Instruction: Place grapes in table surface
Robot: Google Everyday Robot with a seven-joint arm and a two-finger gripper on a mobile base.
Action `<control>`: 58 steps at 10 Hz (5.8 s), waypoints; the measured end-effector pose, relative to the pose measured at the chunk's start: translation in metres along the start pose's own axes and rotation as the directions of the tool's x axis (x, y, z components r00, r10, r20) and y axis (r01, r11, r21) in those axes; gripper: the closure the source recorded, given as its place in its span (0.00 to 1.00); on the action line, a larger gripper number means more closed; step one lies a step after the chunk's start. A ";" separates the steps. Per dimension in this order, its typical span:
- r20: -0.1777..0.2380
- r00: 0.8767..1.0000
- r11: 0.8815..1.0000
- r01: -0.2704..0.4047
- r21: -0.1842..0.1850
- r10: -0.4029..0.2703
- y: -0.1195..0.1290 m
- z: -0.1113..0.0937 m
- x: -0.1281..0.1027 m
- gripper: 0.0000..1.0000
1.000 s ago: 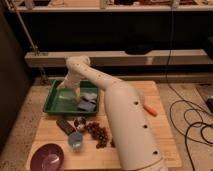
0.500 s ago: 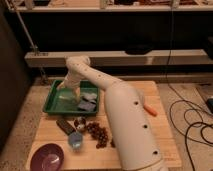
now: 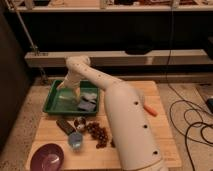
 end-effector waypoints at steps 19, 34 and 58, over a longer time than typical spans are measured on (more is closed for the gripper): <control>-0.082 0.992 0.994 -0.098 -0.043 0.094 -0.047 -0.107 -0.018 0.20; -0.049 0.933 0.934 -0.355 0.037 0.356 0.091 -0.146 -0.080 0.20; -0.134 0.743 0.733 -0.669 -0.126 0.655 0.238 -0.062 -0.136 0.24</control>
